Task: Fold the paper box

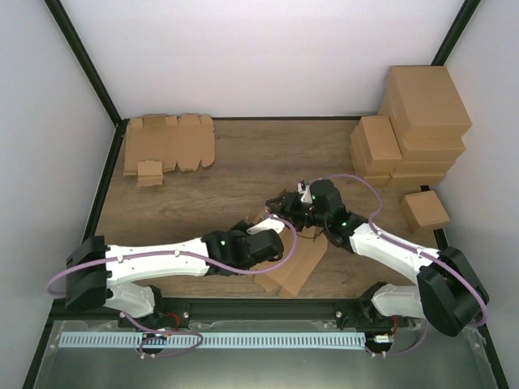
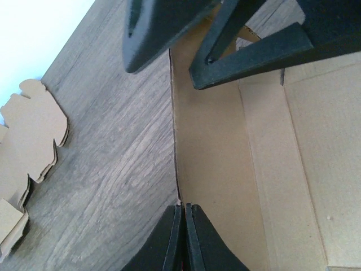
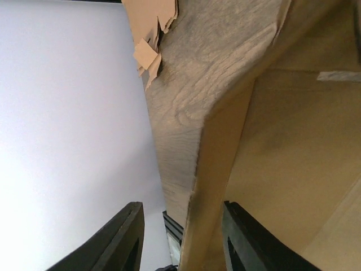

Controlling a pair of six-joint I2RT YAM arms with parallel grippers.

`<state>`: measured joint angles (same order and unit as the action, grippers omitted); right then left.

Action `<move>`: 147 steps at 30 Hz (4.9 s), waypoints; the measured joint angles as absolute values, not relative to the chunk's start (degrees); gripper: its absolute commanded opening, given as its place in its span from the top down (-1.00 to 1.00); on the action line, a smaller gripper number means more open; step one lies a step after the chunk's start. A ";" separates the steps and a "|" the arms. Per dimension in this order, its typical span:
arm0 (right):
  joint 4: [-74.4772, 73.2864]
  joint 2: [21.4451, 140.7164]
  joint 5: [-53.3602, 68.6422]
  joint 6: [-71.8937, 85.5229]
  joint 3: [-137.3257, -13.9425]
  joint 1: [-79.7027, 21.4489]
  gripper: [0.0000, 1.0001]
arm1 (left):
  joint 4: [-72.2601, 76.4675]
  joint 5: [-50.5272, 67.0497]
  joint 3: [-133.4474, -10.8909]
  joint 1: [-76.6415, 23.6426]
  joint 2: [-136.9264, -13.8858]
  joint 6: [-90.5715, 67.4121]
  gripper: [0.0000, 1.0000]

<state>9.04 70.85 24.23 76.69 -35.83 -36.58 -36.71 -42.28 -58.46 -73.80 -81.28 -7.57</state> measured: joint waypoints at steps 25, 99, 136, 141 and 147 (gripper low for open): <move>8.12 71.42 25.36 76.12 -35.40 -36.58 0.80 | -36.49 -46.26 -58.00 -77.25 -82.65 -7.66 0.92; 28.84 64.12 24.80 72.88 -13.39 -36.58 0.95 | -30.89 13.50 -59.90 -50.59 -88.12 -14.85 -0.42; 27.79 59.40 22.22 71.61 -11.03 -36.56 0.17 | -34.24 16.43 -62.15 -51.20 -91.50 -13.17 0.09; 21.93 52.29 19.51 68.73 -11.05 -36.58 -0.04 | -36.69 14.28 -63.00 -51.40 -91.50 -12.10 0.07; 11.68 43.72 13.96 62.04 -11.14 -35.81 -0.05 | -39.86 12.16 -64.49 -51.42 -91.22 -9.93 0.05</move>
<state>11.68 43.72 13.96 62.04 -11.14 -35.81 -39.86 12.16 -64.49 -51.42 -91.22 -9.93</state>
